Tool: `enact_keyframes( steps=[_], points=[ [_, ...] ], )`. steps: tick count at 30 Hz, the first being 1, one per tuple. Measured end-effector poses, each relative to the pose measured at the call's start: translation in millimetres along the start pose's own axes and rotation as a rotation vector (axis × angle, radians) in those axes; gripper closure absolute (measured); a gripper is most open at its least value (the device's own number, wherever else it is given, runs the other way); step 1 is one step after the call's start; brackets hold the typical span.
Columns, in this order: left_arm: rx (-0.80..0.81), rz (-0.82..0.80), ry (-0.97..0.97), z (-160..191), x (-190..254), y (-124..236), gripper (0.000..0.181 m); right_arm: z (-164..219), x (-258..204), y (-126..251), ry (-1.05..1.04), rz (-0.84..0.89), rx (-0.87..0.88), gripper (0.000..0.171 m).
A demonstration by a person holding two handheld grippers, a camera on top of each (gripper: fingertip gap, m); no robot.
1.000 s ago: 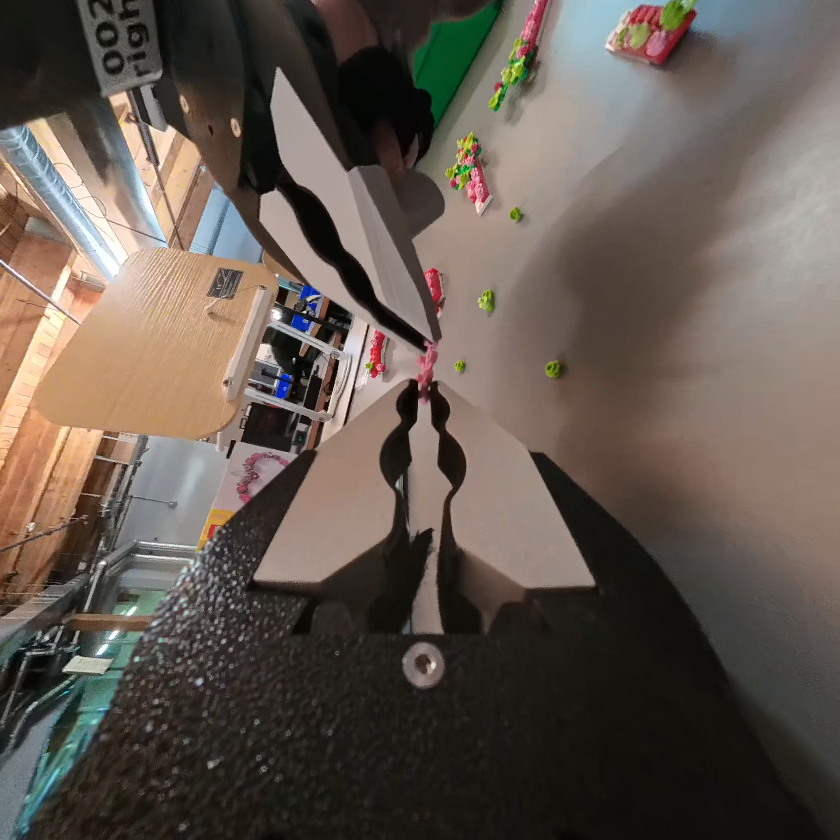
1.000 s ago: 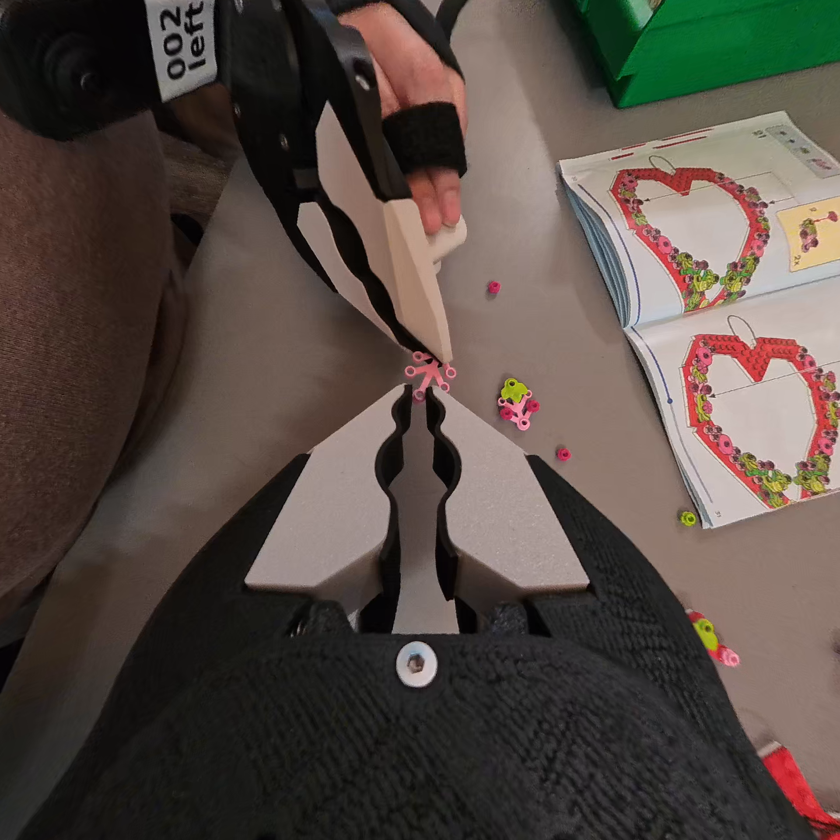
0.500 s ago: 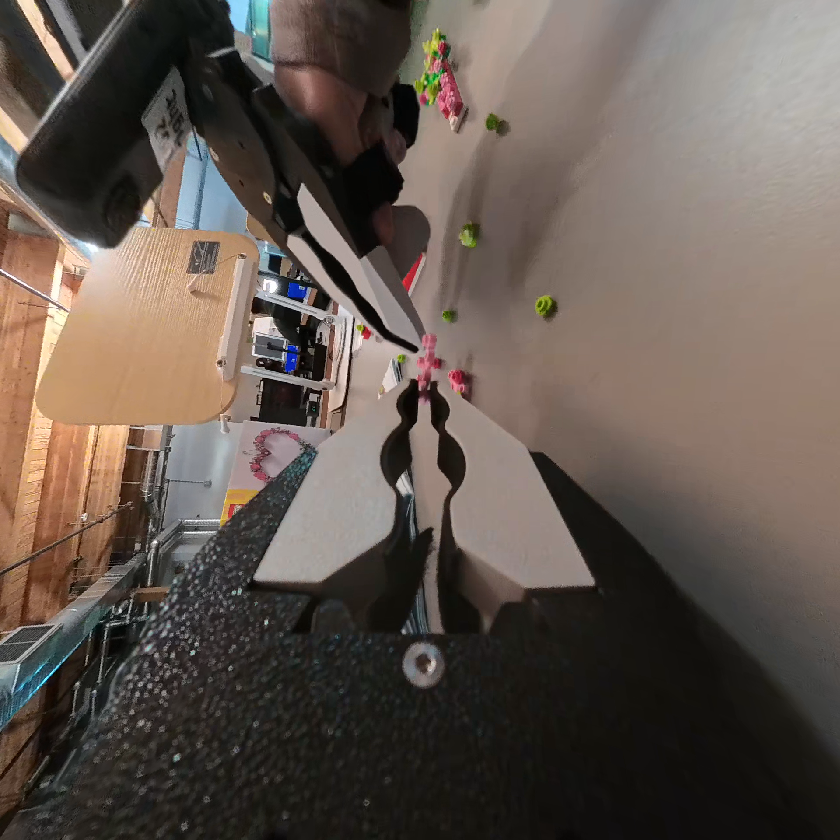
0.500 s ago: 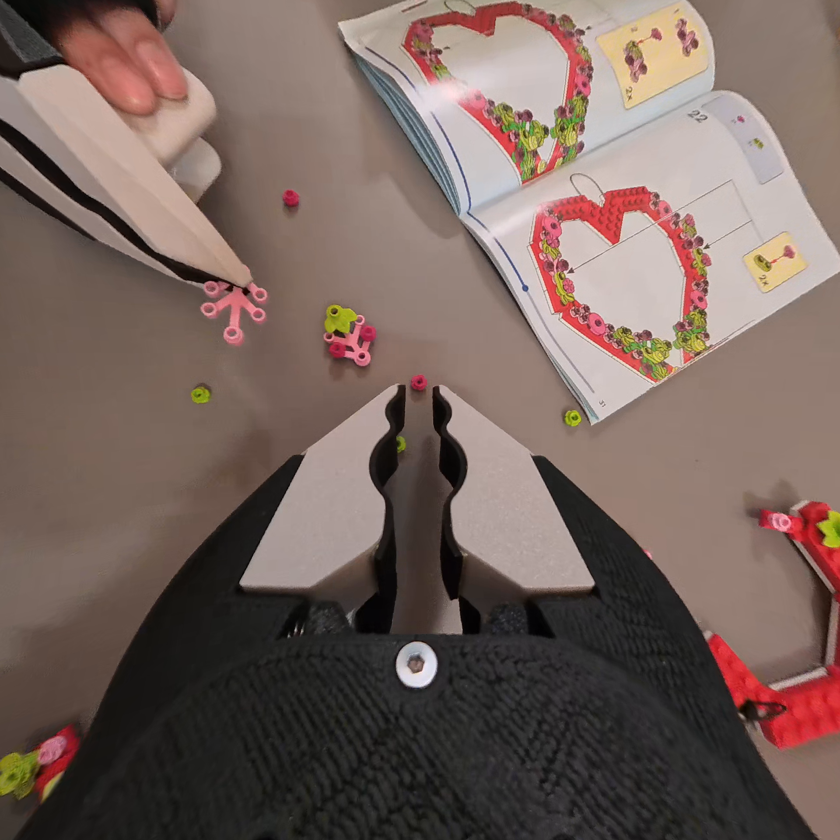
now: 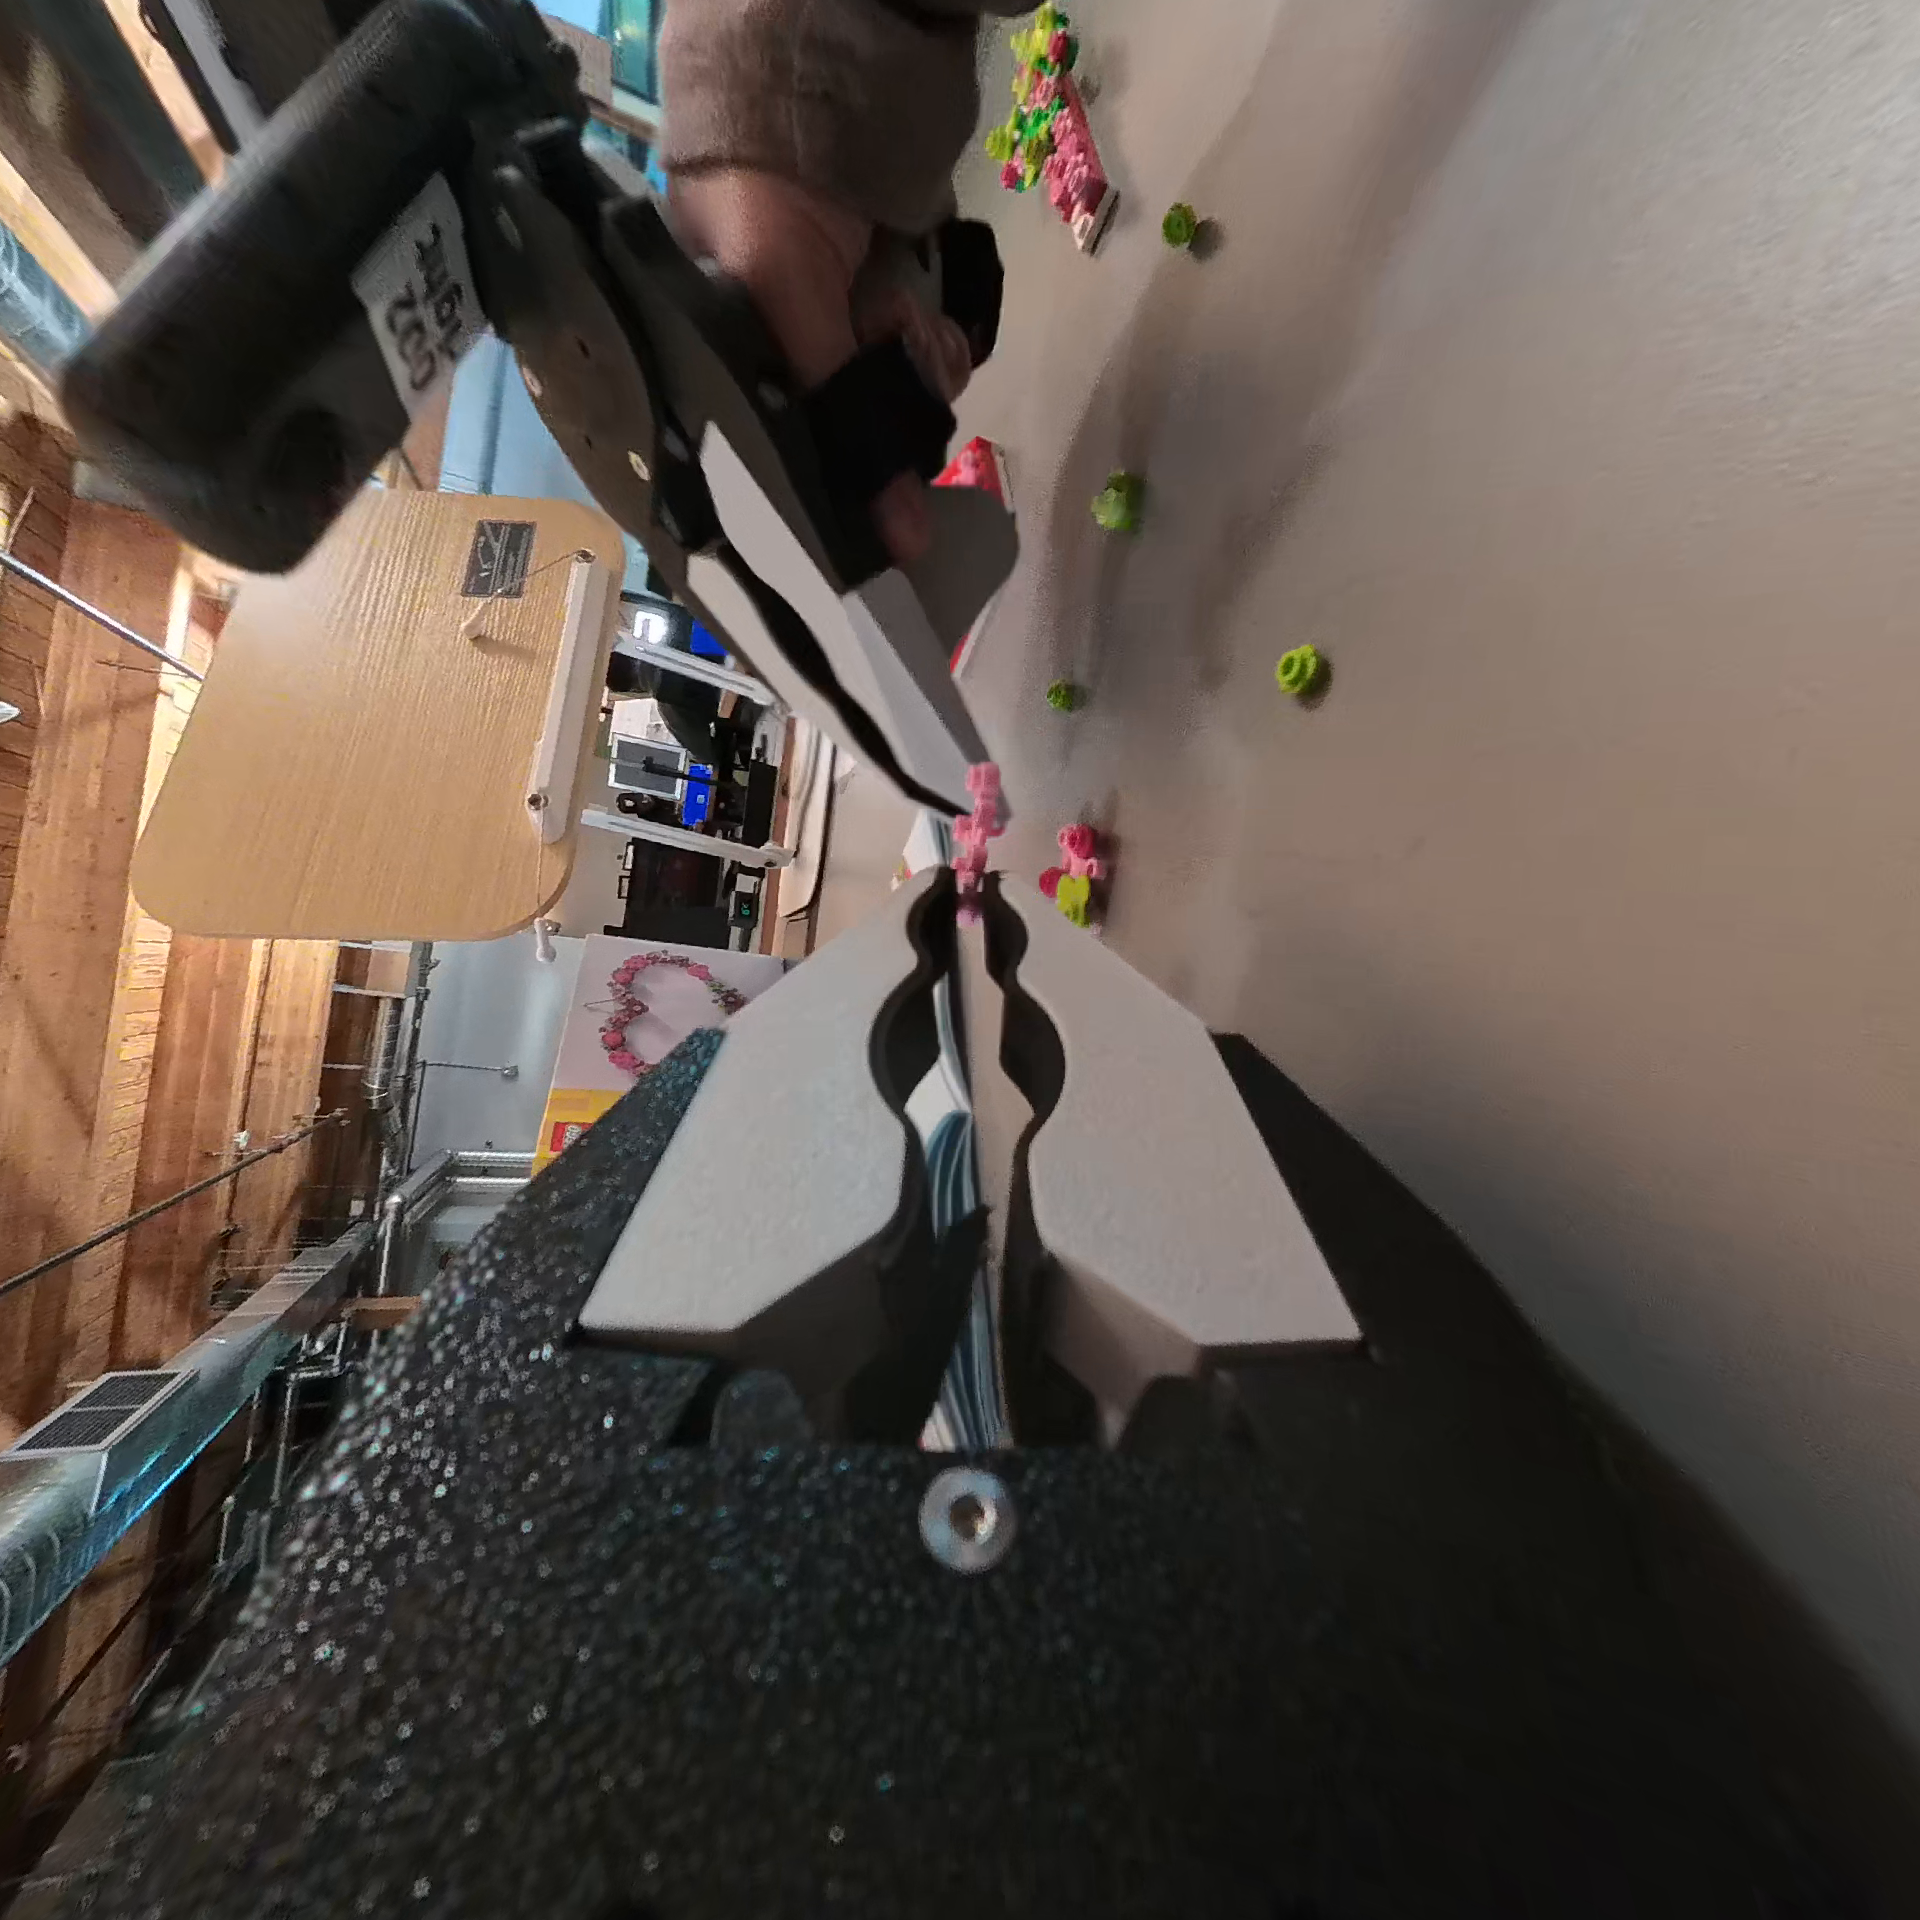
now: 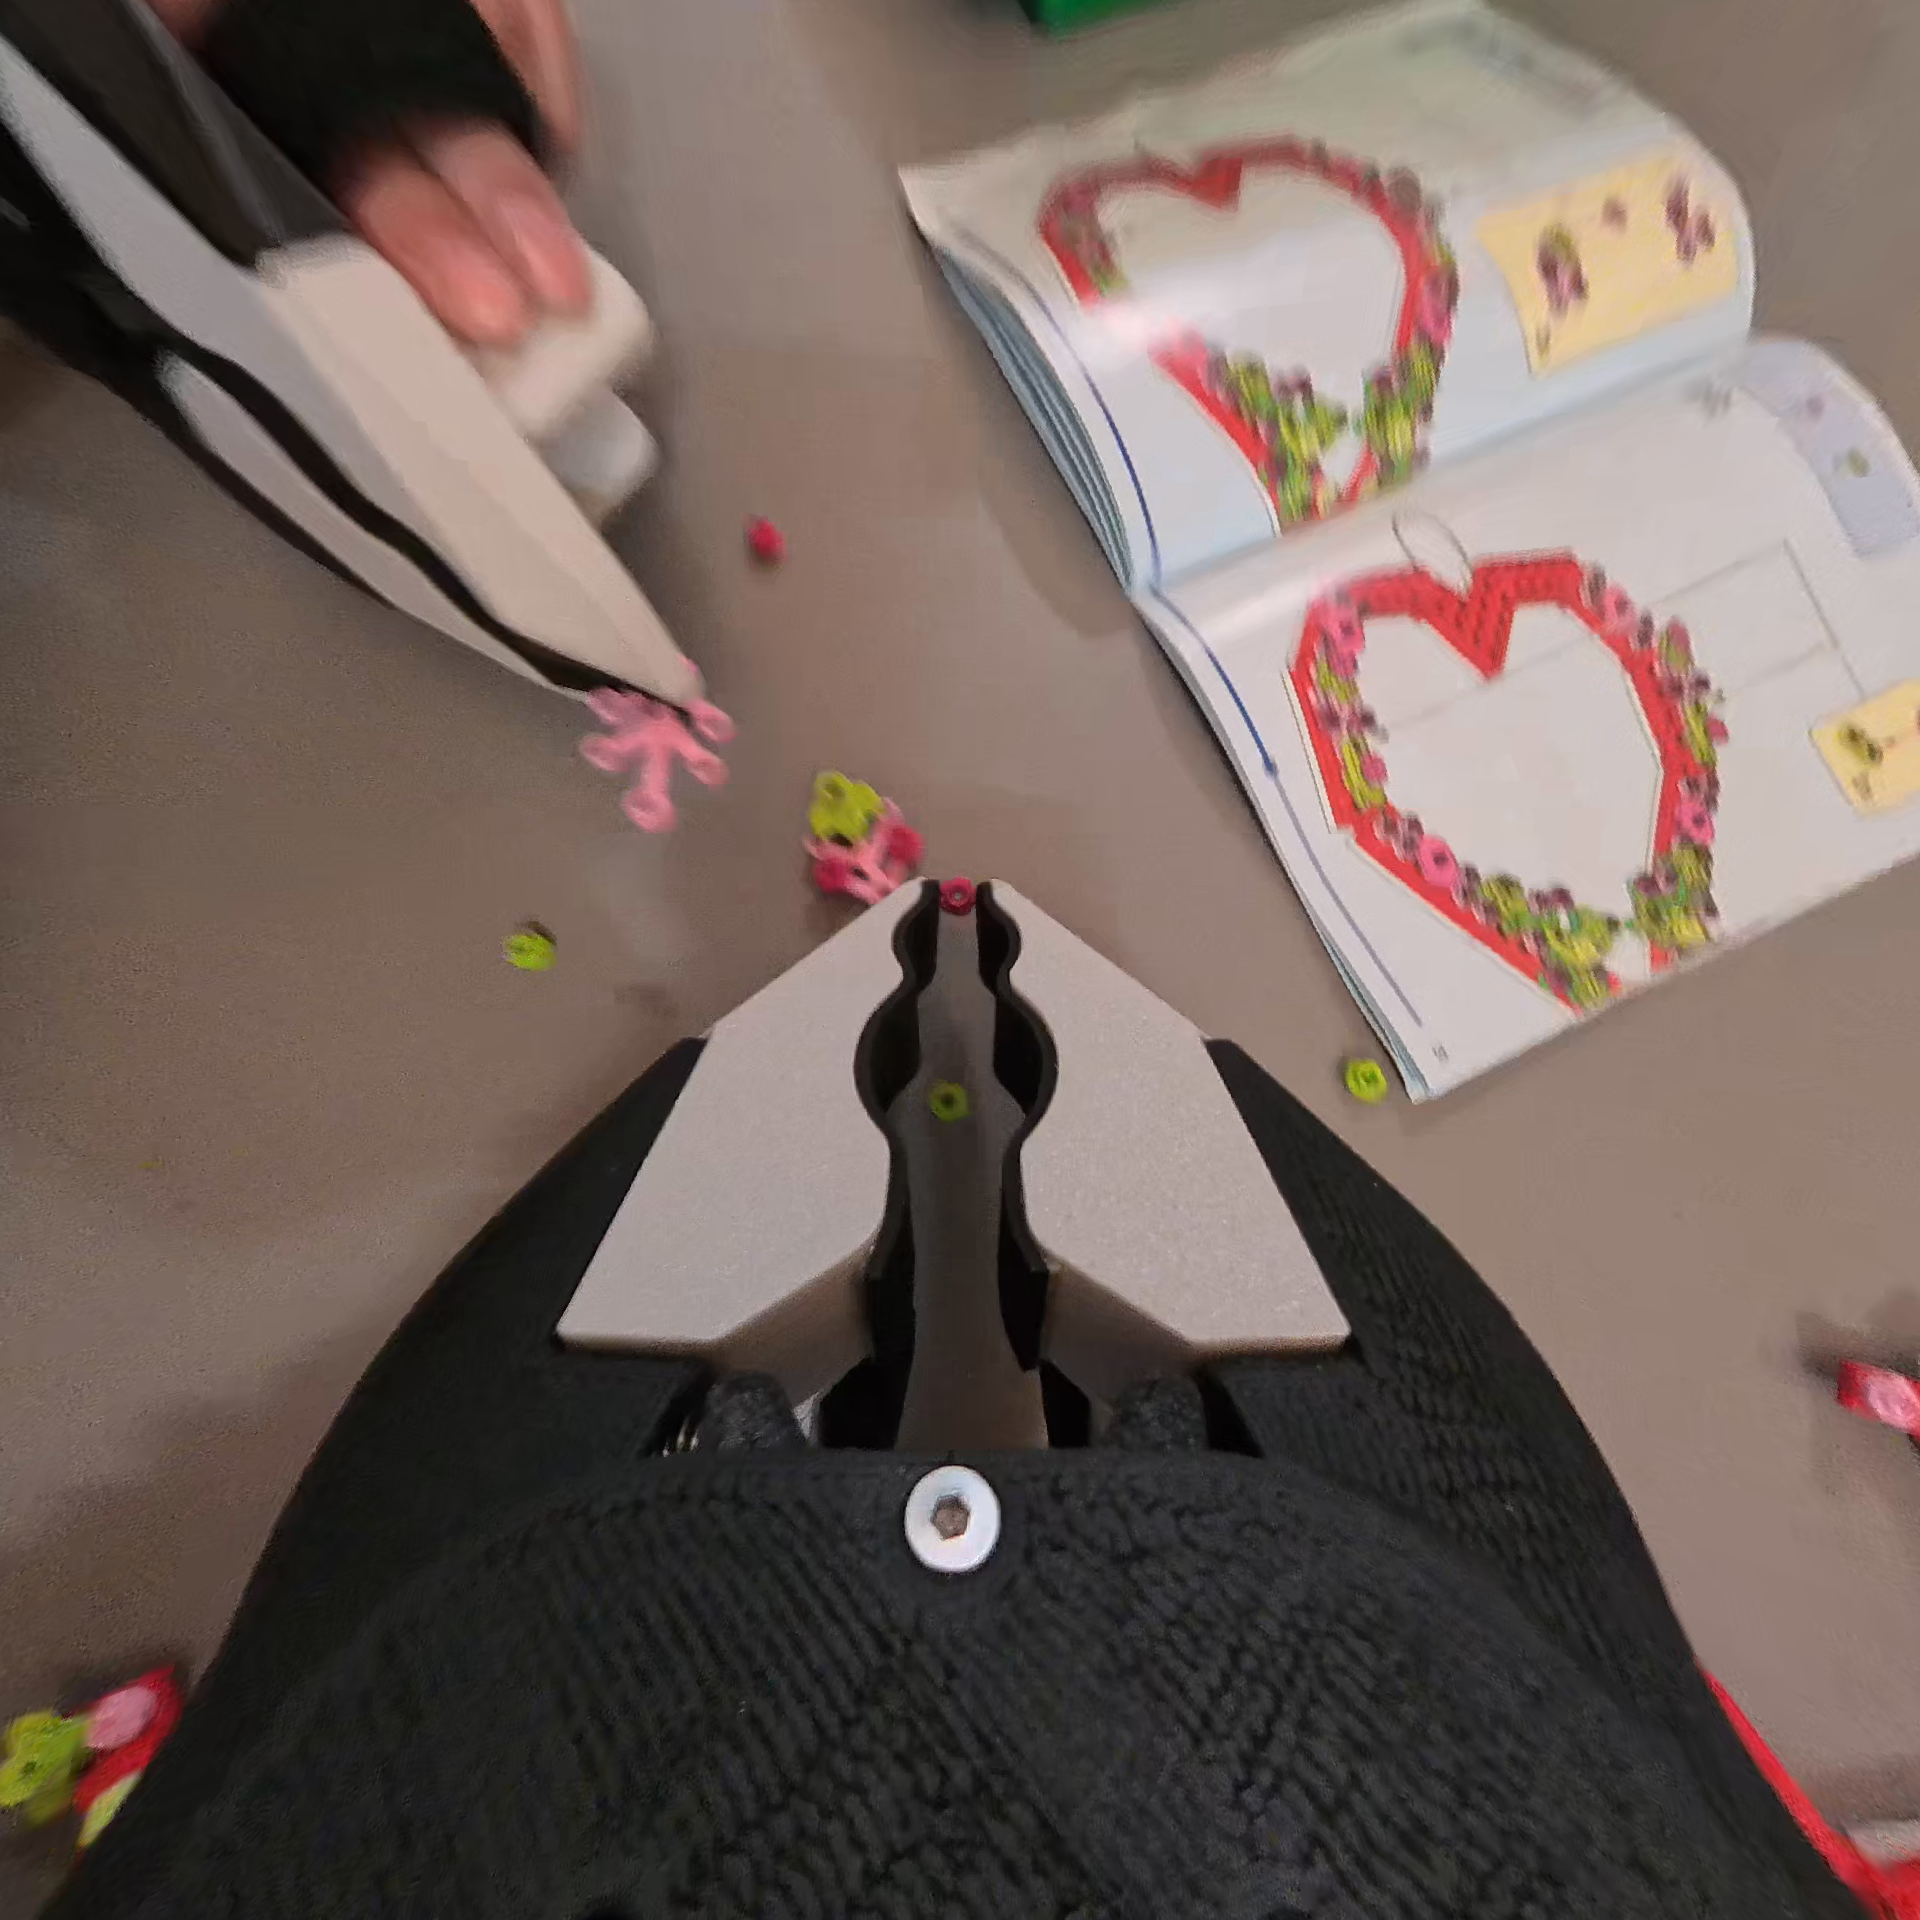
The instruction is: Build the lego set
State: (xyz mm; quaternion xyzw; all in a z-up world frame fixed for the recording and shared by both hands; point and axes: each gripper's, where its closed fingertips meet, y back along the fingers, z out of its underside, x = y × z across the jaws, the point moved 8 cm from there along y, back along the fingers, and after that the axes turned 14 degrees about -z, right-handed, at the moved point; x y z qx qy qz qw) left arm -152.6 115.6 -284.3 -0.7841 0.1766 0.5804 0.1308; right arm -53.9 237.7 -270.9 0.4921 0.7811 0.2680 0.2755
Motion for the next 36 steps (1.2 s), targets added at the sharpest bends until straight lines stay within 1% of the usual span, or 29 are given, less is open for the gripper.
enact_keyframes(
  steps=[1, 3, 6, 10, 14, 18, 29, 36],
  points=[
    [-0.001, -0.006, -0.001, 0, 0, 0, 0.179, -7, -5, 2, 0.015, -0.041, 0.061, 0.165],
    [0.002, -0.019, -0.007, -1, -2, 0, 0.179, -19, -14, 6, 0.032, -0.119, 0.159, 0.166],
    [-0.001, -0.048, -0.02, -1, -4, 0, 0.179, -29, -23, 10, 0.057, -0.197, 0.206, 0.166],
    [0.013, -0.088, -0.026, -3, -8, 2, 0.179, -34, -27, 10, 0.076, -0.22, 0.183, 0.166],
    [0.021, -0.095, -0.042, -3, -8, 3, 0.179, -37, -28, 11, 0.081, -0.233, 0.176, 0.166],
    [0.033, -0.112, -0.052, -5, -9, 4, 0.179, -39, -27, 10, 0.091, -0.229, 0.131, 0.165],
    [0.044, -0.124, -0.065, -6, -9, 5, 0.179, -44, -29, 9, 0.104, -0.242, 0.063, 0.165],
    [0.051, -0.134, -0.064, -7, -10, 5, 0.179, -45, -30, 10, 0.111, -0.238, 0.052, 0.164]
  ],
)
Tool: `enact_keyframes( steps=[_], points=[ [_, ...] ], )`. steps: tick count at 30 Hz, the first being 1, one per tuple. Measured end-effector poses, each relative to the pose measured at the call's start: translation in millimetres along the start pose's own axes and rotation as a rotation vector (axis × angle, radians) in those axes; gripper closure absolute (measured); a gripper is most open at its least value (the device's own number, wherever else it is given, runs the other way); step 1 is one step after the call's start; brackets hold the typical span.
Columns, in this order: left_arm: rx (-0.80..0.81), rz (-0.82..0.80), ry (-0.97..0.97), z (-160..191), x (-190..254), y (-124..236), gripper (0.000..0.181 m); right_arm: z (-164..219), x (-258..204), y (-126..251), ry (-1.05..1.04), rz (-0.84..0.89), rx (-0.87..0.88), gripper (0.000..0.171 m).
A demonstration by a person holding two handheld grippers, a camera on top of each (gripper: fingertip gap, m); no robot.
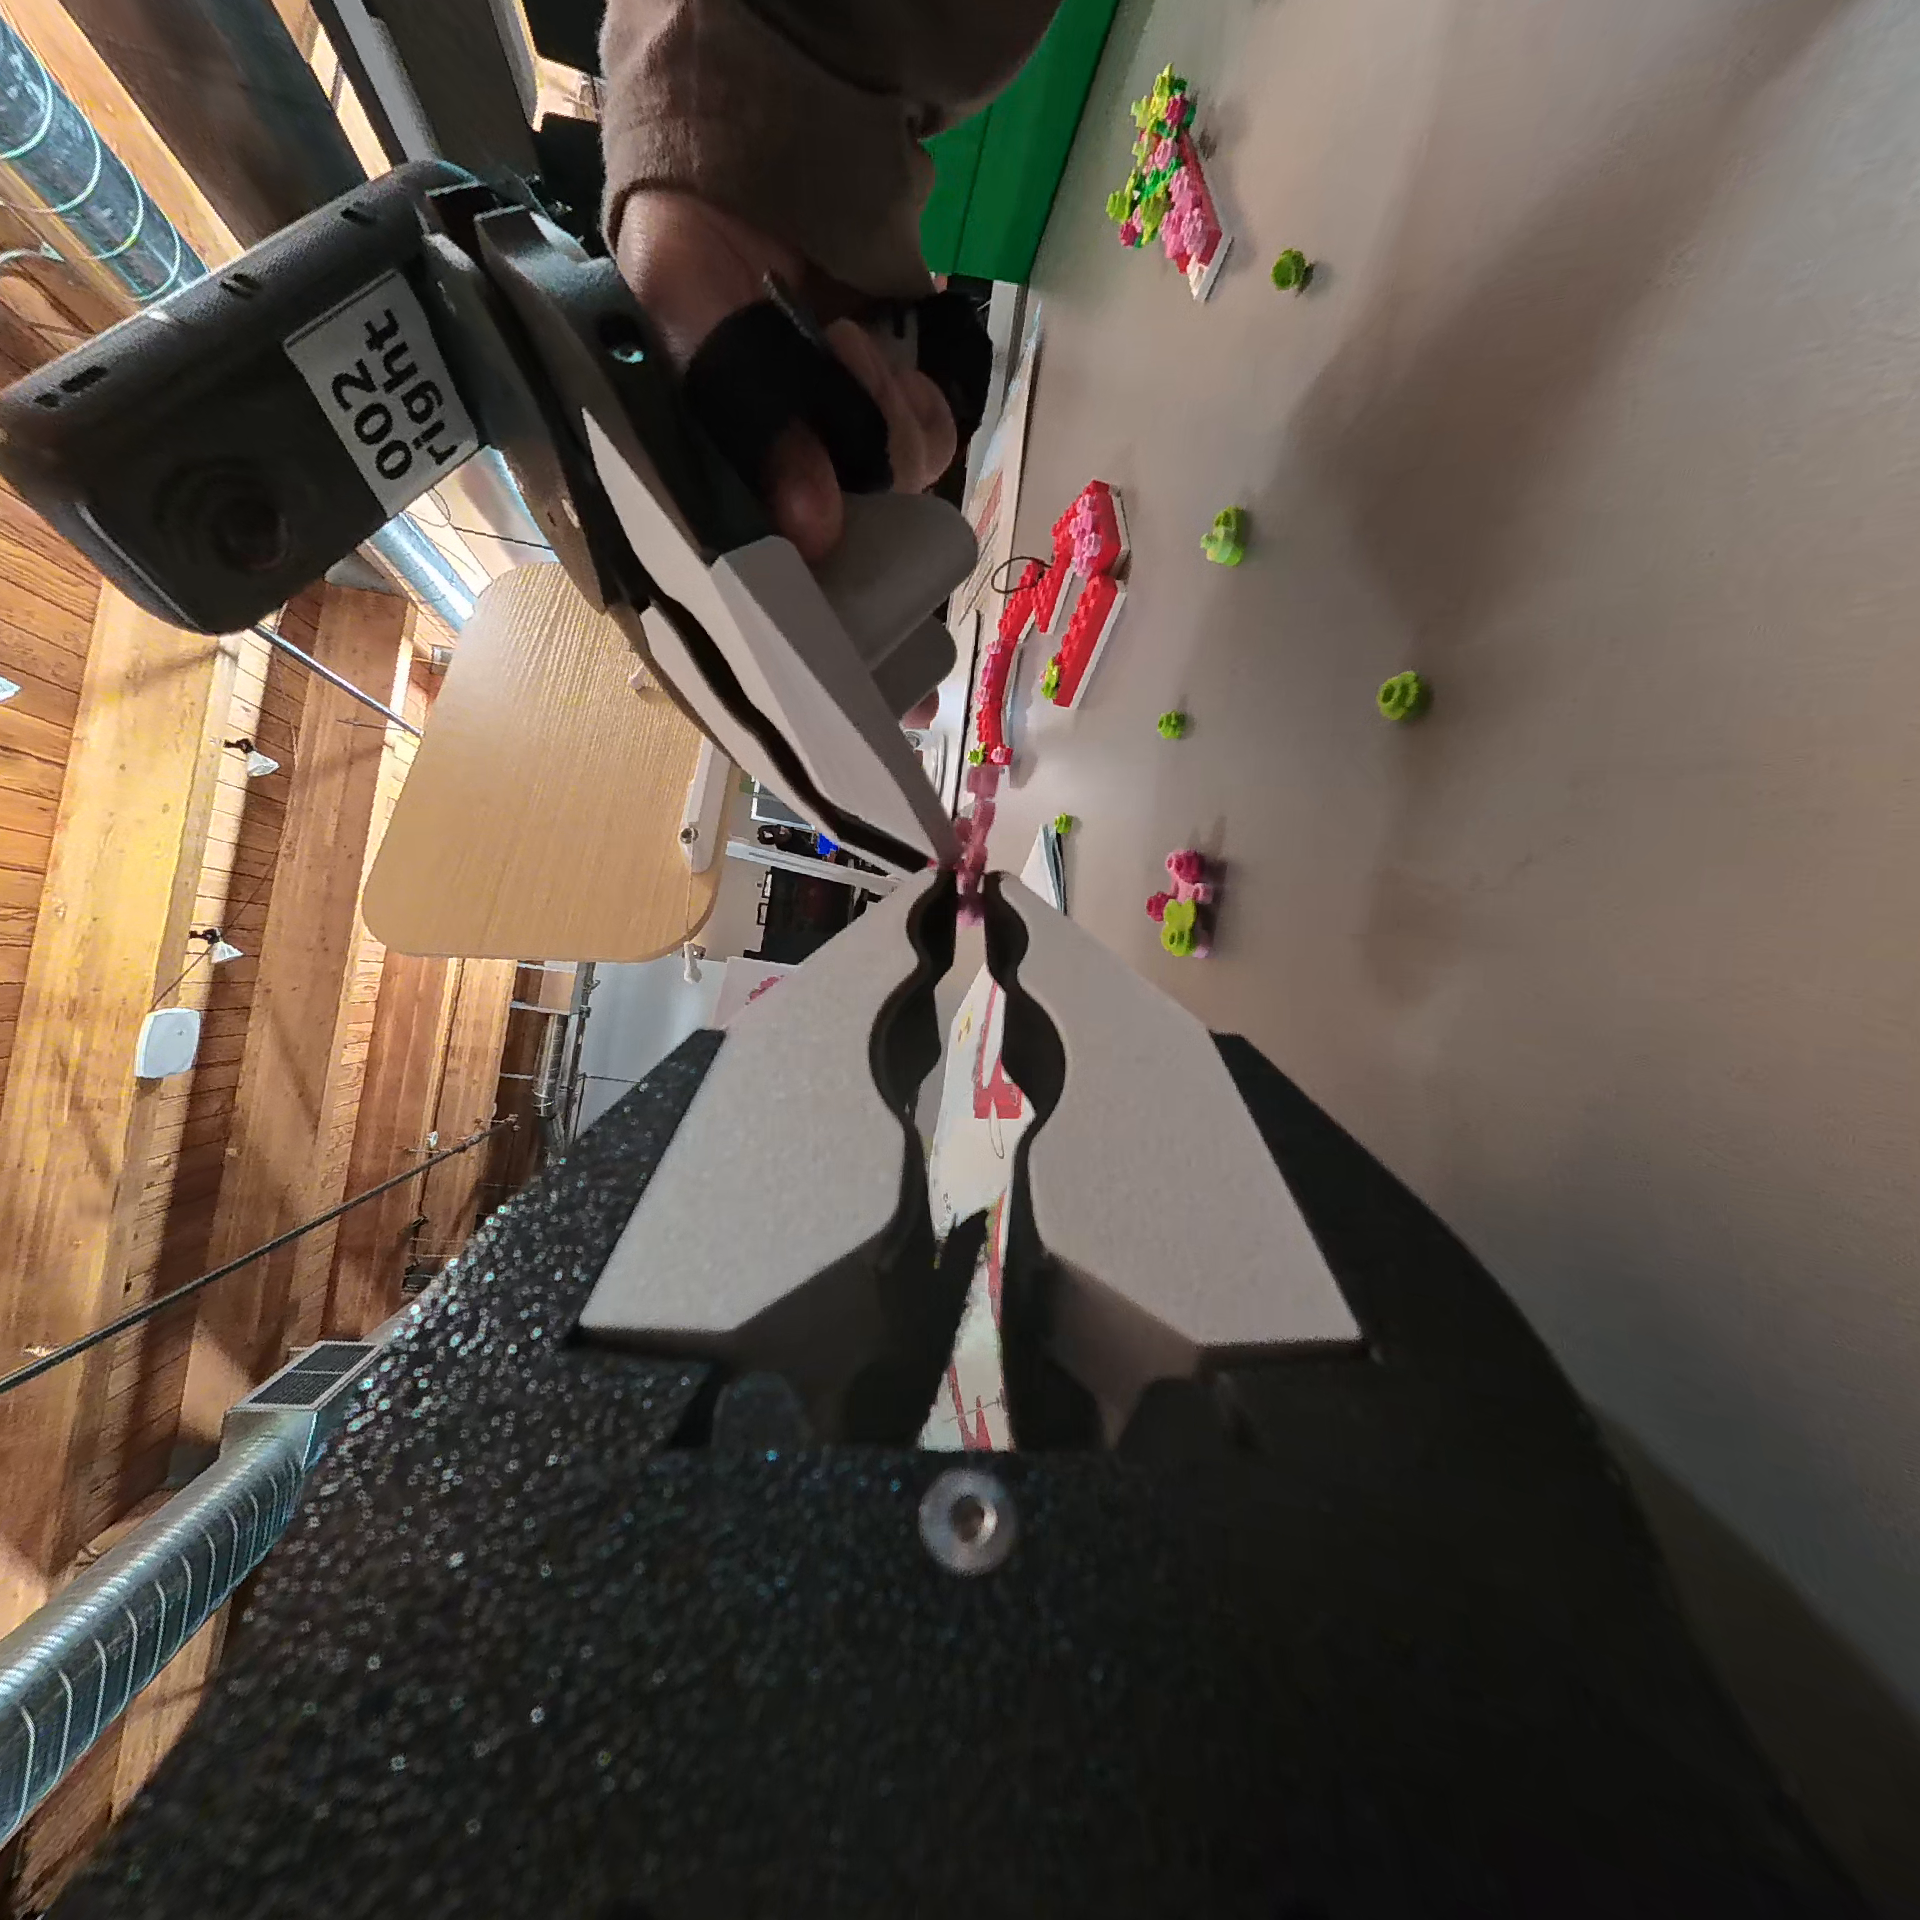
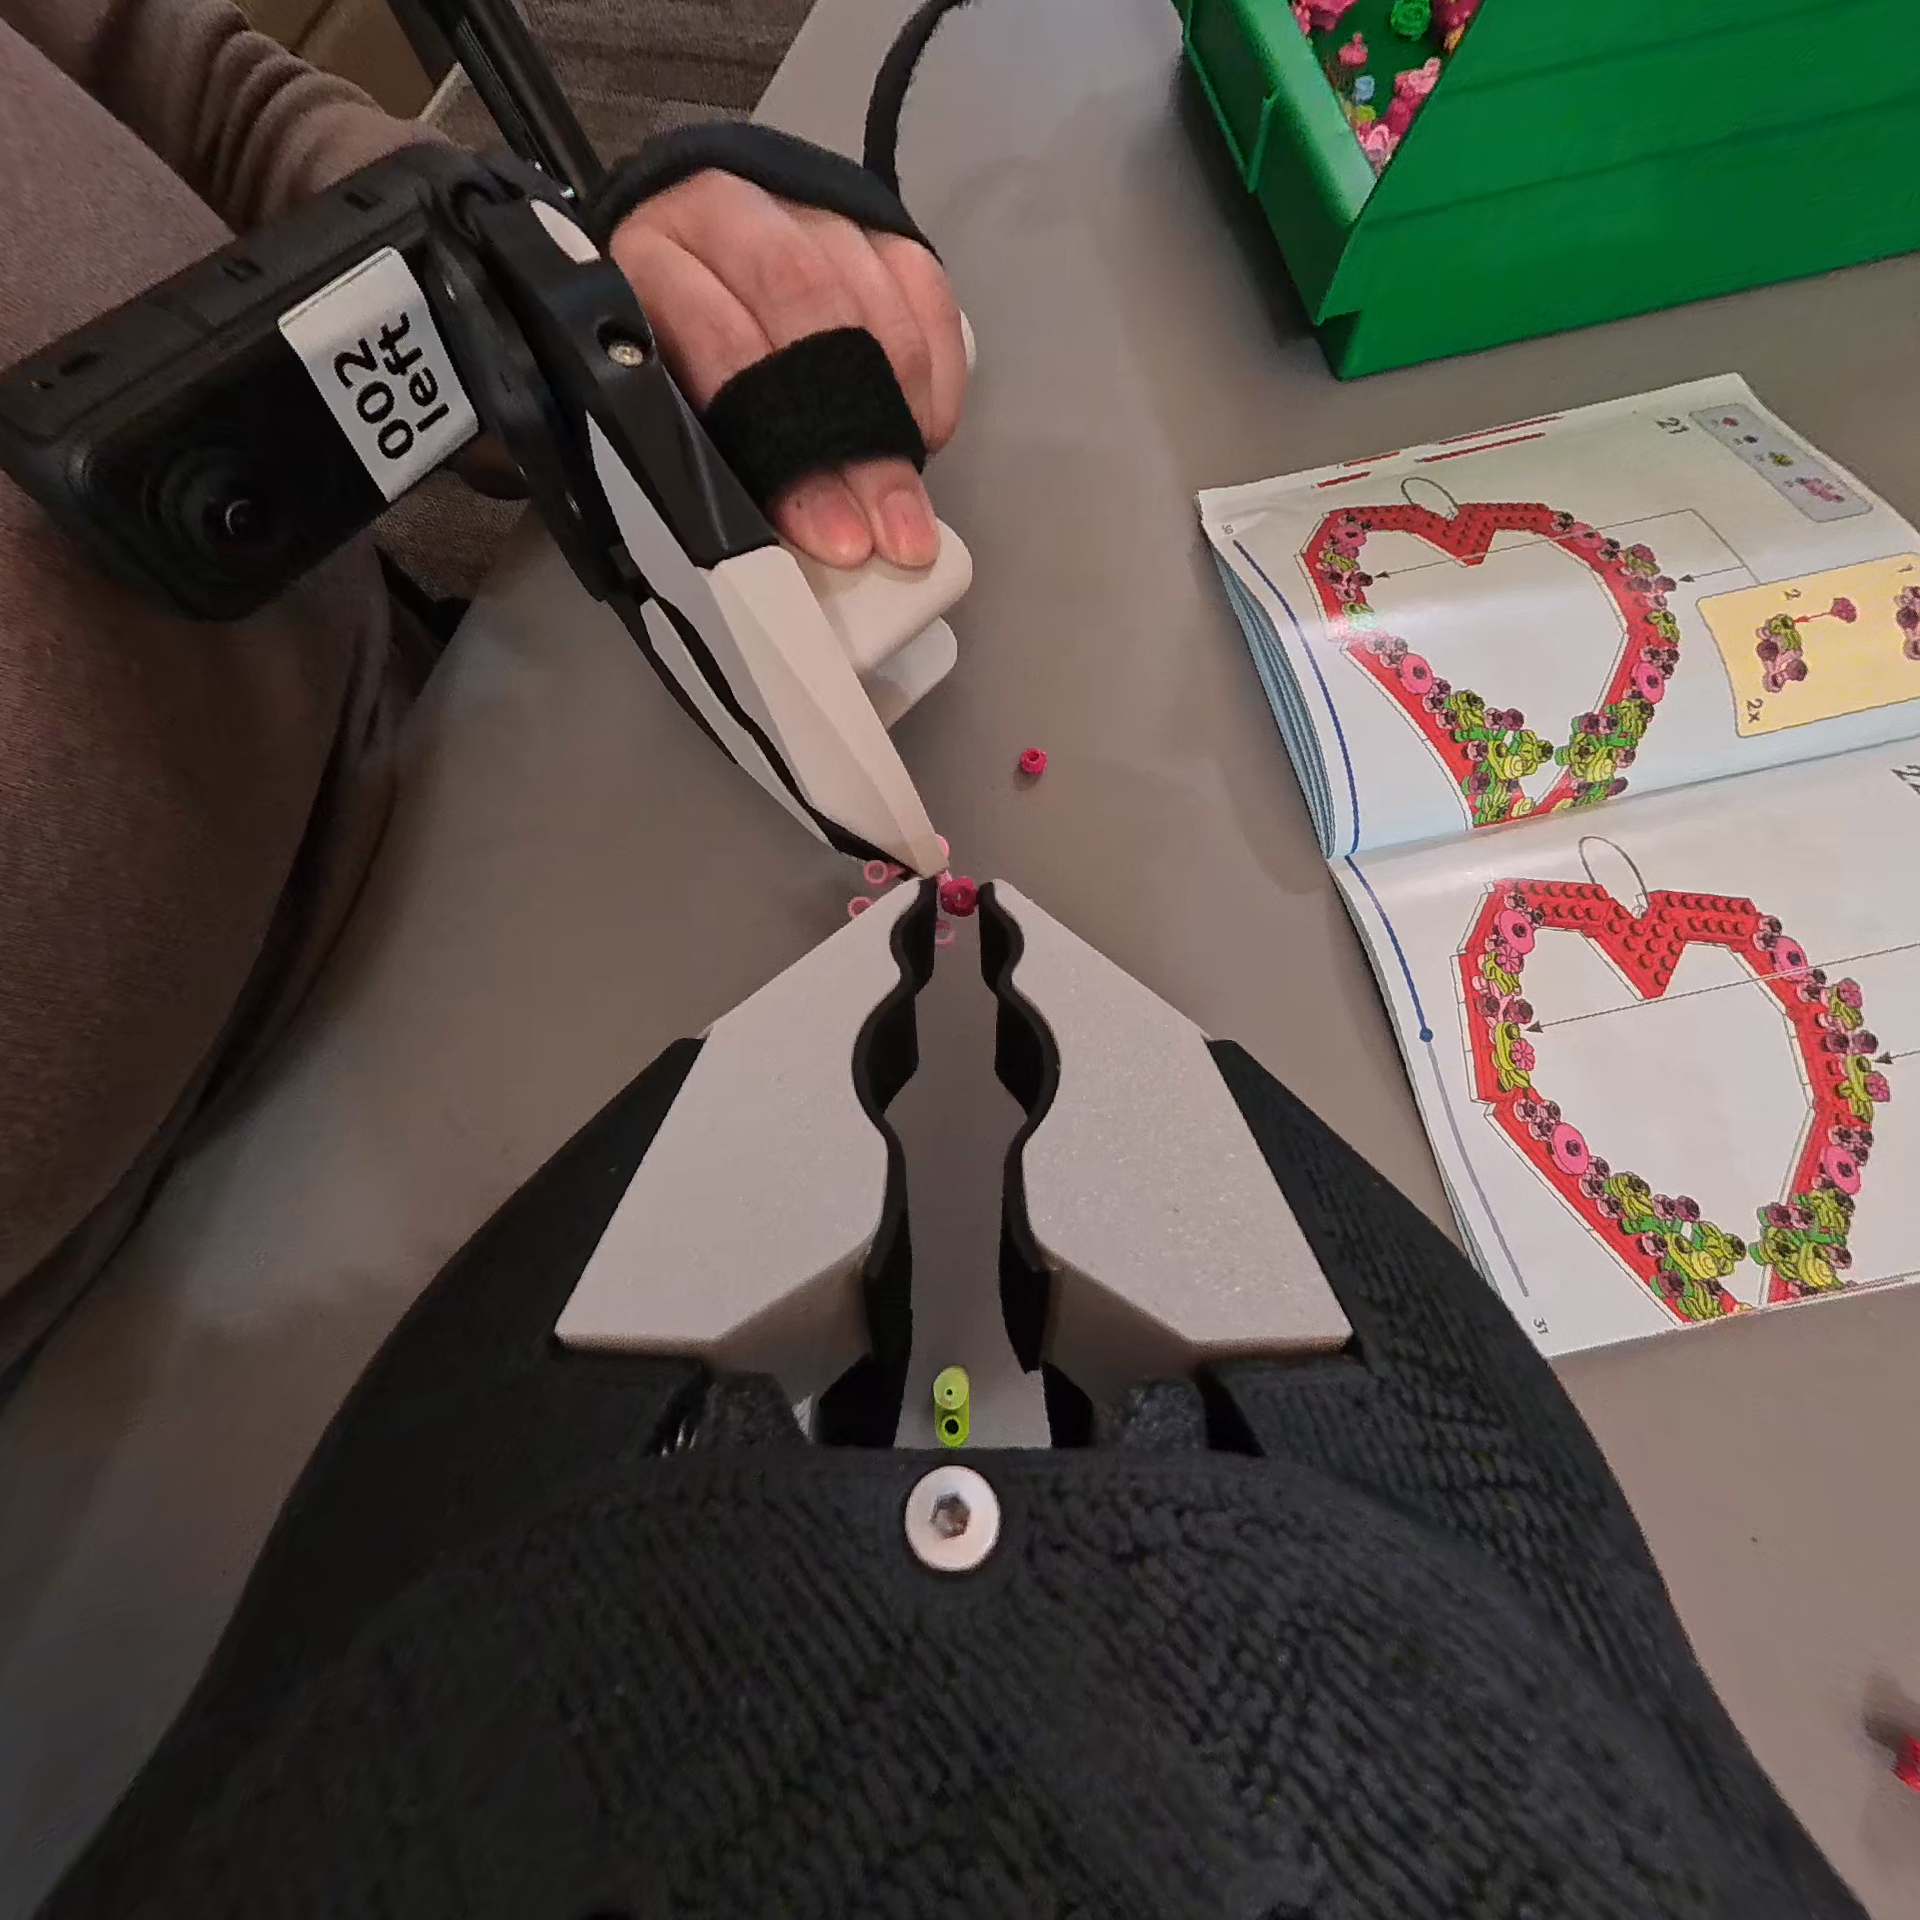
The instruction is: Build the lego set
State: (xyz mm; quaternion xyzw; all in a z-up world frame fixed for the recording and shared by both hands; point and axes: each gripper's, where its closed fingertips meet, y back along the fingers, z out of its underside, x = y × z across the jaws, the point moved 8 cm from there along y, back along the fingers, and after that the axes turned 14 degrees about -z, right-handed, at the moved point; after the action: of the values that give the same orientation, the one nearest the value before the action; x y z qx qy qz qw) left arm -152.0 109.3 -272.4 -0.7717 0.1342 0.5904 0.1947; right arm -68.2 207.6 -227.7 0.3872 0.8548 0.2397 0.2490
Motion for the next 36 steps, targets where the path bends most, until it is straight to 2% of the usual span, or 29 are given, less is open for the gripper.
enact_keyframes(
  steps=[20, 25, 30, 36],
  points=[
    [-0.006, 0.019, -0.006, 0, 2, 0, 0.179, 7, -6, 5, -0.013, 0.031, 0.031, 0.165],
    [-0.019, 0.008, -0.005, 1, 1, -1, 0.179, 9, -9, 7, -0.006, 0.065, 0.058, 0.16],
    [-0.047, -0.018, 0.061, 8, -9, -3, 0.179, 5, -21, 12, 0.158, 0.192, 0.07, 0.139],
    [-0.041, -0.073, 0.193, 13, -40, -8, 0.179, -15, -40, 12, 0.585, 0.528, -0.066, 0.121]
  ],
)
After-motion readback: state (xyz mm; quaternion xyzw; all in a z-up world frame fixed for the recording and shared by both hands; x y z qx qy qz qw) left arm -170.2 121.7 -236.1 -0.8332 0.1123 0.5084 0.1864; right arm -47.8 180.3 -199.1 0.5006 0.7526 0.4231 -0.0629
